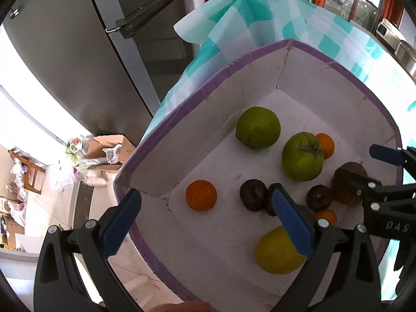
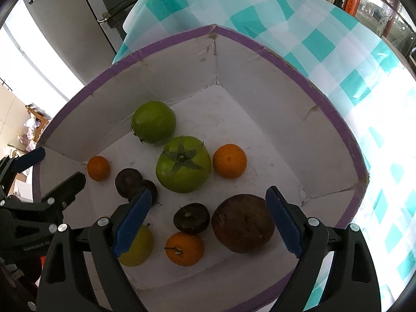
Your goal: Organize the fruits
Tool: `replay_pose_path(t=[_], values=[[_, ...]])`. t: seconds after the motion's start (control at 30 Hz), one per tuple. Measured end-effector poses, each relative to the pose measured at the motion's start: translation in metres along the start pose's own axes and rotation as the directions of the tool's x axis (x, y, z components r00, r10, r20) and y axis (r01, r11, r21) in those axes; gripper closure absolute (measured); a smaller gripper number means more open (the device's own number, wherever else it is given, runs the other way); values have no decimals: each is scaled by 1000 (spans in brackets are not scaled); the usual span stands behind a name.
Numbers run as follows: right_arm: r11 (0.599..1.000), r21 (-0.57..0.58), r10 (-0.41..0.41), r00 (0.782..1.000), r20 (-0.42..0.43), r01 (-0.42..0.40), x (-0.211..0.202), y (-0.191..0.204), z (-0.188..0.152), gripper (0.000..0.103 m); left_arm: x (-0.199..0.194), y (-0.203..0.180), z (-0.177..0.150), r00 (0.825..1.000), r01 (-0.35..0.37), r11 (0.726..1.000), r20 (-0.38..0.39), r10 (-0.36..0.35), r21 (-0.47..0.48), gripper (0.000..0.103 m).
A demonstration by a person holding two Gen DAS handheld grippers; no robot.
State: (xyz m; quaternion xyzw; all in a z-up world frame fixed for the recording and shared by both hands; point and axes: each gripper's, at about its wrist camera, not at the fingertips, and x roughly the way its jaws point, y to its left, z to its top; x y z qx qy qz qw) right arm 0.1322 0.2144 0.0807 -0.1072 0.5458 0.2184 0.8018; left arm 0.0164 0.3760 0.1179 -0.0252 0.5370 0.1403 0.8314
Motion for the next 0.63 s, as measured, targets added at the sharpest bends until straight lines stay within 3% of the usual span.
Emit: replay_pose_path(t=[0.3, 0.53, 0.63], values=[[999, 43, 11, 1000, 21, -12, 2, -1, 3, 16, 3, -1, 4, 1000, 4, 1000, 16, -4, -7, 2], [999, 25, 36, 997, 66, -38, -16, -5, -9, 16, -9, -3, 7, 998, -45, 998, 36, 46, -31, 2], [997, 21, 76, 987, 142, -80, -46, -18, -26, 16, -37, -19, 2, 990, -100, 994, 95, 102, -33, 2]])
